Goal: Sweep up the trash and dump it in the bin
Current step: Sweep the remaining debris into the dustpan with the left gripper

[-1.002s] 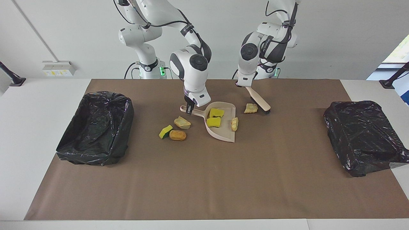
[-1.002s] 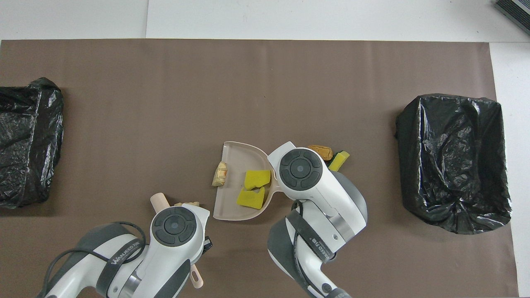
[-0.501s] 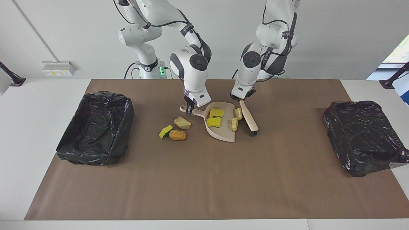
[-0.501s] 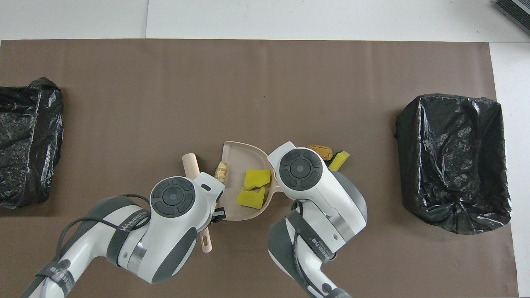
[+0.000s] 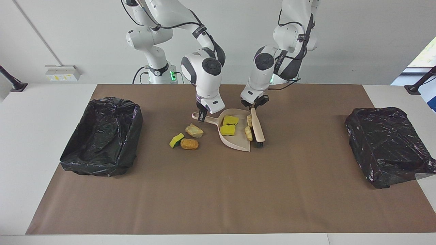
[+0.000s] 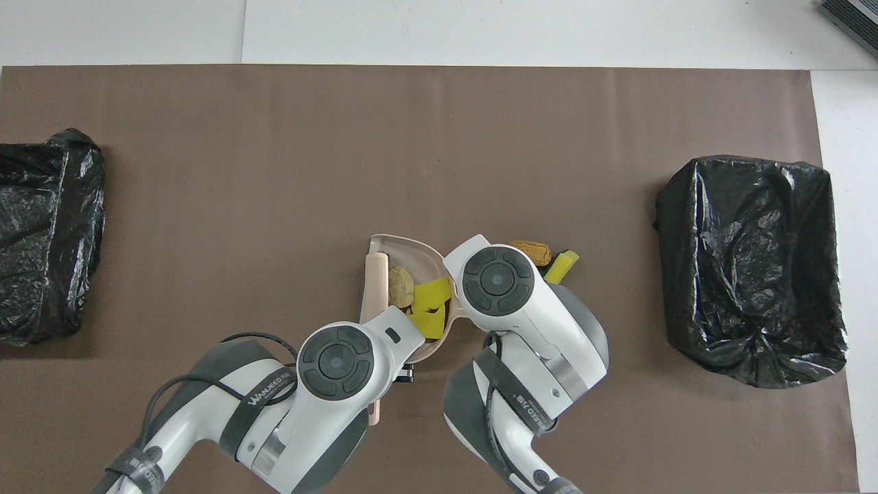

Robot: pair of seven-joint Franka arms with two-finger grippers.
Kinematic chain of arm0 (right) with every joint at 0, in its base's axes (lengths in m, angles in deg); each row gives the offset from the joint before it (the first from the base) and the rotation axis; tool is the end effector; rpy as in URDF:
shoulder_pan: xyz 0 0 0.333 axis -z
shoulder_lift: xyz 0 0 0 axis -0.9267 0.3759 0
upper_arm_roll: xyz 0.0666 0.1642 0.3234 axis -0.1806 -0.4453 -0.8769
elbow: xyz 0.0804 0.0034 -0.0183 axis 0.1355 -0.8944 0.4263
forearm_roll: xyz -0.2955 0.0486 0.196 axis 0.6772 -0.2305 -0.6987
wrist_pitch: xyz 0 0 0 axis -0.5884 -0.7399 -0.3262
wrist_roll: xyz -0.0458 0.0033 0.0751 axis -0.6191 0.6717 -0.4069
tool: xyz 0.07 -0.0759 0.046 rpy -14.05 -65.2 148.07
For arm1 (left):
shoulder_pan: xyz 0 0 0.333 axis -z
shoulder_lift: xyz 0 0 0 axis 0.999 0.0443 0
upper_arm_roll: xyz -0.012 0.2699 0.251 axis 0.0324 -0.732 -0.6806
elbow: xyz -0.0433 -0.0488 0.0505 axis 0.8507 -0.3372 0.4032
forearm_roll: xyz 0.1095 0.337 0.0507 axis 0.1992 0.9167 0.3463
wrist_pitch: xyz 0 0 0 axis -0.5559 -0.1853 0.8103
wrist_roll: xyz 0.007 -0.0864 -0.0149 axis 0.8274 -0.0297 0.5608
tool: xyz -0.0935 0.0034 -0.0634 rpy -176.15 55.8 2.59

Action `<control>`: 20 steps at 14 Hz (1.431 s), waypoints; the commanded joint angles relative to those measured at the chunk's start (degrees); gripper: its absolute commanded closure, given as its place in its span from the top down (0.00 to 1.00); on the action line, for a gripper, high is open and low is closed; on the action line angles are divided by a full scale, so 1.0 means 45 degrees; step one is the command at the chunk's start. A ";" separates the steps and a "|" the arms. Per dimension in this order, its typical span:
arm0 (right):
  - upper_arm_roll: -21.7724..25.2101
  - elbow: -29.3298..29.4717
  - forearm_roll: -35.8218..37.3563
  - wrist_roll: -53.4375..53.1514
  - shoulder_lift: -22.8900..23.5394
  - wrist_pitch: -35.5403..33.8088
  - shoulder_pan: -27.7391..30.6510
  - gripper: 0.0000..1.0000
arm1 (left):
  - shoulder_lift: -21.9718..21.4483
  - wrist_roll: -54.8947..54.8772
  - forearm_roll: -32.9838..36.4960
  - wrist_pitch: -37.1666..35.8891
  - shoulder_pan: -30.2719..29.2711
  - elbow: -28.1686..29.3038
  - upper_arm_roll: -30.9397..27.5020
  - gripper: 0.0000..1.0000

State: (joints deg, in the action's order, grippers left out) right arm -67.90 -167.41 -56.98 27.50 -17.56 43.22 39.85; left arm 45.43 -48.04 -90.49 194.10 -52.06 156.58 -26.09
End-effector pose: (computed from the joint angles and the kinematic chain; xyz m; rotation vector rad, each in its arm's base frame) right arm 0.4688 0.2980 0.4227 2.3634 1.9453 -0.2359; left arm 0.3428 -0.3226 0.4275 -3.1263 0.1863 0.1894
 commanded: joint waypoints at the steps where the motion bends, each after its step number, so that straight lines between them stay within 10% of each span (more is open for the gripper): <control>1: -0.0052 0.0129 0.0245 0.0017 -0.0021 0.0057 0.0066 0.00 | 0.0392 -0.0224 -0.0170 -0.0036 0.0218 -0.0678 -0.0157 0.00; 11: -0.0052 0.0130 0.0245 0.0017 -0.0001 0.0115 0.0086 0.00 | -0.0249 -0.0243 -0.0014 -0.1910 -0.0367 -0.1206 -0.0294 0.00; 20: -0.0052 0.0402 0.0167 0.0076 -0.0040 0.0057 0.0222 0.00 | -0.3449 -0.0145 0.0005 -0.4803 -0.0818 -0.0001 -0.0313 0.00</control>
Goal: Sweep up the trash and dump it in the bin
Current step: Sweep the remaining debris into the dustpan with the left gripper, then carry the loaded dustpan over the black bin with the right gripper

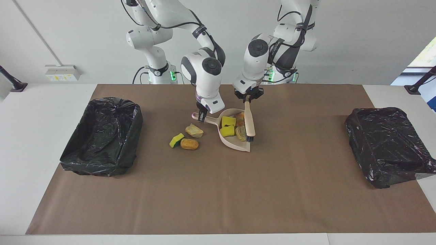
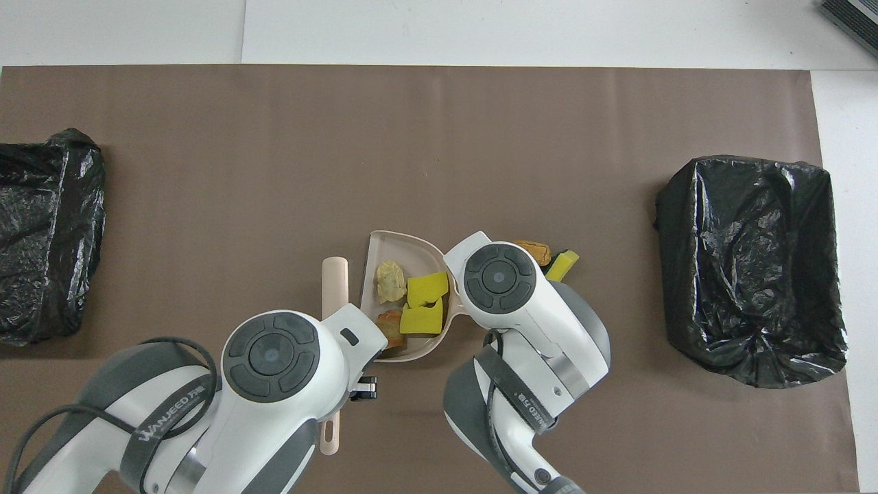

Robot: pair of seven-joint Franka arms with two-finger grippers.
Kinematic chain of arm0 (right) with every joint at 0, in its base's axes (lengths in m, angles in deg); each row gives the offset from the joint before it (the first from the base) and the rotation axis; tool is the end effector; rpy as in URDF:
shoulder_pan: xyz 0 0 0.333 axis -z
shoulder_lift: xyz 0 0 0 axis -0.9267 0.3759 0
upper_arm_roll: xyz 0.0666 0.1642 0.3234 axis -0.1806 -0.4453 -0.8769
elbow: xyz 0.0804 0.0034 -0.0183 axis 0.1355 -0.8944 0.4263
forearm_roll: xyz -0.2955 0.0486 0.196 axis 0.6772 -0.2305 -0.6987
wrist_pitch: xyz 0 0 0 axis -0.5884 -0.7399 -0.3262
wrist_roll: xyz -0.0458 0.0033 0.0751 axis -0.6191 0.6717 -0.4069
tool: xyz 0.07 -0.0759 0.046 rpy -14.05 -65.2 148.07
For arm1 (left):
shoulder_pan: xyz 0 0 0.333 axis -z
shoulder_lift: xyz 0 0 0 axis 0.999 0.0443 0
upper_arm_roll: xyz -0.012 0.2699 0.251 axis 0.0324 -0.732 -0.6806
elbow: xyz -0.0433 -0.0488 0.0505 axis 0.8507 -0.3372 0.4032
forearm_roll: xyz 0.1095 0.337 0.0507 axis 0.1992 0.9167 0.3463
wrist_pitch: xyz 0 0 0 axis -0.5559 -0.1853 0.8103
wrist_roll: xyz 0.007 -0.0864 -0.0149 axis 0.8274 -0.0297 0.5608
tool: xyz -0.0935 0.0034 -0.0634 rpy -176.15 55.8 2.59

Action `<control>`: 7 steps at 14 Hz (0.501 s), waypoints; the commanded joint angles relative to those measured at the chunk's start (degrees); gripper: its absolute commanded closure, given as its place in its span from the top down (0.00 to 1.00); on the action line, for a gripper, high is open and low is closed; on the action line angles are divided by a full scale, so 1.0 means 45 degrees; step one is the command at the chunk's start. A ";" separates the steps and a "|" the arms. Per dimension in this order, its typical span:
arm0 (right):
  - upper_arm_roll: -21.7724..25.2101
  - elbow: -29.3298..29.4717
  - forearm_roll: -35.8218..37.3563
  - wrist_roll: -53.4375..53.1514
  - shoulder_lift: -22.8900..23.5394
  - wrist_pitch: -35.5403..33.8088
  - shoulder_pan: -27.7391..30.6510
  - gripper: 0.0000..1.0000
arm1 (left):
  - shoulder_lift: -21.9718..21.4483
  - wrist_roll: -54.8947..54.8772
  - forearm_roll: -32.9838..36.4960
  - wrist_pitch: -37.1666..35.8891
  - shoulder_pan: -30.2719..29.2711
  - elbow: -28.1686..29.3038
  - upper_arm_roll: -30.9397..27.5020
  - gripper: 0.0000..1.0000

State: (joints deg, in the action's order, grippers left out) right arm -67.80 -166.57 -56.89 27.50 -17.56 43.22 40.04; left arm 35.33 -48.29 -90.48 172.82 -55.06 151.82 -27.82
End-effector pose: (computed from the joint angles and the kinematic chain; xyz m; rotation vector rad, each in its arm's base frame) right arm 0.4735 0.2975 0.4286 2.3674 1.9384 -0.2139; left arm 0.3240 -0.2672 0.5141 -3.0574 0.0958 0.3243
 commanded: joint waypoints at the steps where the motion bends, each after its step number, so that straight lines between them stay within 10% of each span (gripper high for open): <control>1: -0.0073 0.0236 0.0126 0.0075 -0.0059 0.0057 0.0179 0.00 | -0.1578 -0.0072 0.0002 -0.0074 -0.0110 0.1466 0.0111 0.00; 7: -0.0073 0.0295 -0.0166 0.1205 -0.0858 0.0037 0.1173 0.00 | -0.2929 0.1954 -0.0017 0.0004 0.0668 0.2993 0.0638 0.00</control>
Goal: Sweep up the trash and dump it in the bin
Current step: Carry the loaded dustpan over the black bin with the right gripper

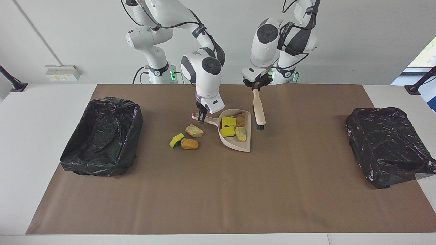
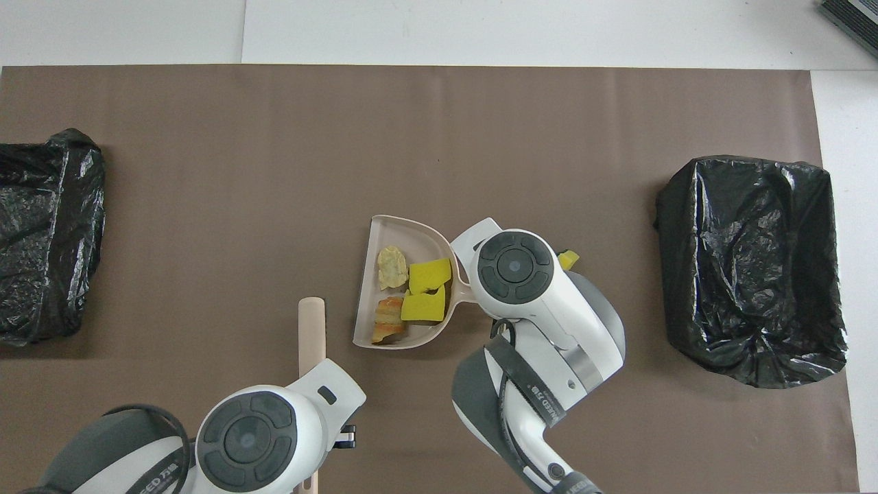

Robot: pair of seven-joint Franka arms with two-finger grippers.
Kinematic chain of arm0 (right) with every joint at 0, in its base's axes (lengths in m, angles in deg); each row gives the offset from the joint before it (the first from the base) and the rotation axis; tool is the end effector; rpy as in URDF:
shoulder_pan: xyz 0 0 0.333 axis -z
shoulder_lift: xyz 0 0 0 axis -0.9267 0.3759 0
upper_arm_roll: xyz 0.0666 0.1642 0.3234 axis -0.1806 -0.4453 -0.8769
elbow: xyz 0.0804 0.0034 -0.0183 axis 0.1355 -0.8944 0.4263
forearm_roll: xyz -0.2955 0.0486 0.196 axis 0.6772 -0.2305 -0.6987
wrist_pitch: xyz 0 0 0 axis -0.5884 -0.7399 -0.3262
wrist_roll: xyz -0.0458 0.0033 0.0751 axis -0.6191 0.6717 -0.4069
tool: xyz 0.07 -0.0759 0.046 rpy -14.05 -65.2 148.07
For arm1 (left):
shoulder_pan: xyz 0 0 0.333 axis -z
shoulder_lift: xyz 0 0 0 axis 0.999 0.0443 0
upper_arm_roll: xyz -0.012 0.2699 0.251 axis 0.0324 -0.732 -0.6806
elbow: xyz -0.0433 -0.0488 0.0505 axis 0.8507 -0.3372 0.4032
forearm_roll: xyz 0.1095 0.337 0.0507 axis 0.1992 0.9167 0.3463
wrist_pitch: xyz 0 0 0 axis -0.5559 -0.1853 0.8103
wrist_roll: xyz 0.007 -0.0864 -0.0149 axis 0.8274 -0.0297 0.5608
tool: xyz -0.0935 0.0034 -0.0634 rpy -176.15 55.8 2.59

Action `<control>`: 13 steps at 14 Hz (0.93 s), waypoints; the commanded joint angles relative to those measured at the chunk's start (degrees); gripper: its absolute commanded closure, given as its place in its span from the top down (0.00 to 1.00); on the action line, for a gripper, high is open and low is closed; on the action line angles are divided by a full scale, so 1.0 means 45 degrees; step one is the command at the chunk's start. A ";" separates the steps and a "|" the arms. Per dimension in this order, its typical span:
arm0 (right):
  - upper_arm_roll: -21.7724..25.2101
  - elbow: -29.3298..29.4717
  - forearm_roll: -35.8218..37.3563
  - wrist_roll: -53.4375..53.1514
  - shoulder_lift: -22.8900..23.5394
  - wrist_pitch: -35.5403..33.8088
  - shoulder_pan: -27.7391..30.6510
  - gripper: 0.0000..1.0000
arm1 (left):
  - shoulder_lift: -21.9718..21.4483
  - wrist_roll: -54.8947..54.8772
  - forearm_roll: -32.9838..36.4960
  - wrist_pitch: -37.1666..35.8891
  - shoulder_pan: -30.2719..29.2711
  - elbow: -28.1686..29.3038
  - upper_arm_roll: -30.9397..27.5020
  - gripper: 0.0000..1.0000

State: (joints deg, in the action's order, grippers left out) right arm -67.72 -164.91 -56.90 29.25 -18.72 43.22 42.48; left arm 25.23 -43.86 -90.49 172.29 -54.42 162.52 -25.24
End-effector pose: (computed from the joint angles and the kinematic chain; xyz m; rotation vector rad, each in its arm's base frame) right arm 0.4902 0.2789 0.4519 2.3835 1.9192 -0.1439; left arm 0.2546 -0.2416 0.5030 -3.0080 0.0438 0.3069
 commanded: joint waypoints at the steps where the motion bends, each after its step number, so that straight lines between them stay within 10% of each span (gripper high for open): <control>1: -0.0090 -0.0075 -0.0455 0.1071 -0.0815 0.0018 0.0886 0.00 | -0.0763 0.1342 -0.0014 0.0218 0.0993 0.0945 0.0064 0.00; 13: 0.0085 0.1153 -0.2411 0.4509 -0.3062 -0.2733 0.5668 0.00 | 0.1207 0.3259 -0.2218 0.3675 0.4005 0.1710 0.0103 0.00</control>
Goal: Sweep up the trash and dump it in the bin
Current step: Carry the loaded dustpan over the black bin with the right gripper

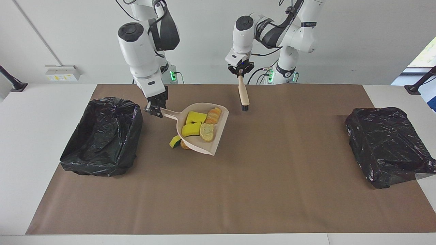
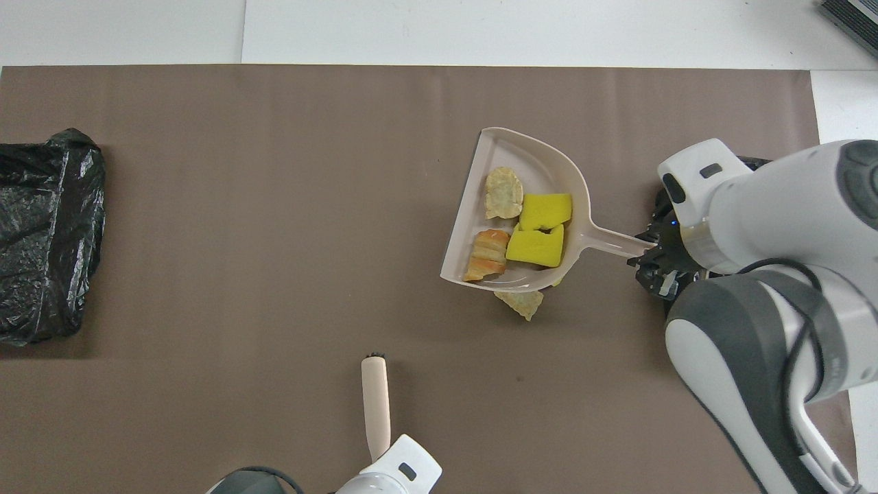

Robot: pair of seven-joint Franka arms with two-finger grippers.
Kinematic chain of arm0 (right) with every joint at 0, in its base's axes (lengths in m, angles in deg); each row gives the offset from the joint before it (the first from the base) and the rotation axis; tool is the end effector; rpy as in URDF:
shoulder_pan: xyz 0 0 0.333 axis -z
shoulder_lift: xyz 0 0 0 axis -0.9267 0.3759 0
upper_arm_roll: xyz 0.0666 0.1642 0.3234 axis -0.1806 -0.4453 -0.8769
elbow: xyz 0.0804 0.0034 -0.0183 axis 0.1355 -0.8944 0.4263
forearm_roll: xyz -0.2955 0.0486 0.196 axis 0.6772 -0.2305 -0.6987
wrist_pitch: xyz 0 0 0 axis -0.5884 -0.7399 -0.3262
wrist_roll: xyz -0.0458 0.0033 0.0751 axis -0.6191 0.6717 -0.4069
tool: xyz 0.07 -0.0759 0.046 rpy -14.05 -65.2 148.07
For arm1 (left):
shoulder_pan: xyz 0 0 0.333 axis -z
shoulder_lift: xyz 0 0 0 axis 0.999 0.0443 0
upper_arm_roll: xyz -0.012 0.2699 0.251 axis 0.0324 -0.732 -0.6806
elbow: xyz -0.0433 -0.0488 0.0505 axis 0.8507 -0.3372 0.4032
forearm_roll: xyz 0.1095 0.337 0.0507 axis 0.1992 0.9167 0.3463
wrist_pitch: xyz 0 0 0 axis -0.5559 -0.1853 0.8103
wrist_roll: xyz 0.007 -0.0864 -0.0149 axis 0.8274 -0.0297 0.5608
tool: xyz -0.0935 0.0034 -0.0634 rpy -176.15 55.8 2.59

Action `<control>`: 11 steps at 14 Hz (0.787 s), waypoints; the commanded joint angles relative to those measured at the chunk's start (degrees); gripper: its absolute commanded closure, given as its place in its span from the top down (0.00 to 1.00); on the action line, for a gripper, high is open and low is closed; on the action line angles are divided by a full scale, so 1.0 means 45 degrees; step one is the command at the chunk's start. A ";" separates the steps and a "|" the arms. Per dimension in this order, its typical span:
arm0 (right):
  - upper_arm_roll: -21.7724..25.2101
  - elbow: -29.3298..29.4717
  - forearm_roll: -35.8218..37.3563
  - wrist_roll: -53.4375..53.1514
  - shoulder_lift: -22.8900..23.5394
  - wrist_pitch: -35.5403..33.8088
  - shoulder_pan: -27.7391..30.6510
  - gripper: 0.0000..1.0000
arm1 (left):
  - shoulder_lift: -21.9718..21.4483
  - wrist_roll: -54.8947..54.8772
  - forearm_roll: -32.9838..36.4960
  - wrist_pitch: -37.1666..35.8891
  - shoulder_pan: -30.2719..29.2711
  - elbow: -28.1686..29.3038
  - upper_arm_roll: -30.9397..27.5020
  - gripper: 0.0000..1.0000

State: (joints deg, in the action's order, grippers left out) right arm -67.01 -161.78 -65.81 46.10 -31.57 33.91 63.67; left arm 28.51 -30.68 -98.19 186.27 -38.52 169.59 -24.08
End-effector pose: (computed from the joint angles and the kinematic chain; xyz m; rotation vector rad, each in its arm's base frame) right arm 0.5067 0.0820 0.5827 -2.5795 -1.7662 -0.0645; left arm 0.1759 -0.3173 0.4487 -3.0742 0.0216 0.3309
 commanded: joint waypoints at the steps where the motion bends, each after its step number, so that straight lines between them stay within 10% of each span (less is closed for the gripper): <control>1: -0.0072 0.0538 -0.0430 0.0999 -0.0304 -0.0765 0.1507 0.00 | 0.0674 0.0352 -0.0607 0.0822 0.0819 0.0138 -0.0153 0.00; 11: 0.1314 0.1066 0.1906 0.3591 -0.0461 -0.1001 0.5416 0.00 | 0.1106 0.0977 -0.0647 0.1684 0.1800 0.0392 -0.0153 0.02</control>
State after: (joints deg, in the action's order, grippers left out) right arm -60.45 -157.55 -61.68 57.64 -33.19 30.20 85.38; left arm 33.76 -27.27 -100.17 192.22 -31.53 170.25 -23.95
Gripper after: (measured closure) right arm 0.674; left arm 0.744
